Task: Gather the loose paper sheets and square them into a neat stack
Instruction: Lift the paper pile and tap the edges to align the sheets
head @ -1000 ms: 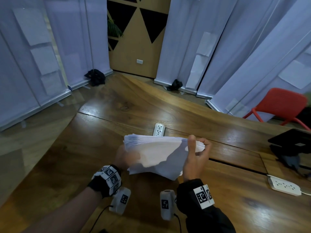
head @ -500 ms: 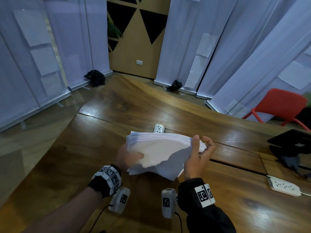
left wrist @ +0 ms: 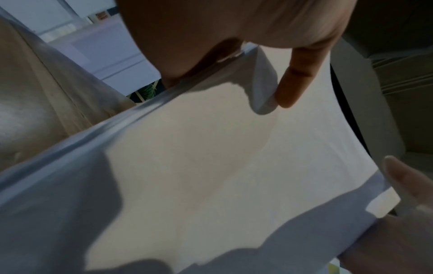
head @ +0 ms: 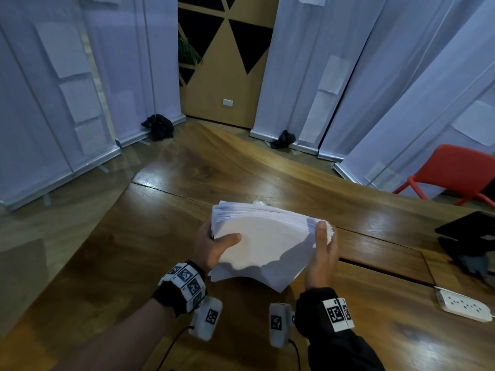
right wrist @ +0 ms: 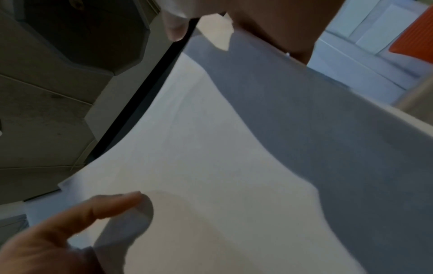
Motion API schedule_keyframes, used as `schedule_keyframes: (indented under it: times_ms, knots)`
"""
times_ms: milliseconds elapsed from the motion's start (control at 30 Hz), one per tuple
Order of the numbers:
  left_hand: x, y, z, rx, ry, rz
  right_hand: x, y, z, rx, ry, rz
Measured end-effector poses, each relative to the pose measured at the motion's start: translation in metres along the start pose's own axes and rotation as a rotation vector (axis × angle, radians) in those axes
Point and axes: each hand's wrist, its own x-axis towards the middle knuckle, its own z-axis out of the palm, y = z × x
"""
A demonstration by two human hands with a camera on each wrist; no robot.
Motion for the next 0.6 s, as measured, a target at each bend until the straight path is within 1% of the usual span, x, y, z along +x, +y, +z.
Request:
schedule_keyframes:
  times_ms: [67, 200, 267, 433, 467, 500, 567, 600]
  knots:
    - [0.0, 0.001, 0.003, -0.015, -0.014, 0.002, 0.0, 0.005, -0.001, -0.002, -0.018, 0.032]
    - [0.0, -0.004, 0.007, -0.045, 0.0, -0.008, -0.002, 0.006, 0.001, -0.009, 0.039, 0.018]
    - [0.002, -0.002, 0.007, -0.076, -0.014, -0.013, -0.003, 0.003, 0.003, -0.009, 0.052, 0.02]
    - [-0.01, 0.03, 0.015, -0.163, -0.012, 0.081, -0.006, -0.006, 0.009, -0.059, 0.102, 0.014]
    - [-0.012, 0.037, 0.021, -0.145, 0.03, 0.108, -0.006, -0.005, 0.011, -0.075, 0.115, 0.016]
    - [-0.01, 0.042, 0.026, -0.117, 0.104, 0.12, -0.006, -0.004, 0.013, -0.077, 0.125, 0.015]
    - [-0.004, 0.051, 0.034, -0.069, 0.261, 0.085, -0.007, 0.0, 0.016, -0.081, 0.149, 0.032]
    - [0.0, 0.054, 0.037, -0.054, 0.31, 0.068, -0.007, 0.001, 0.016, -0.081, 0.161, 0.042]
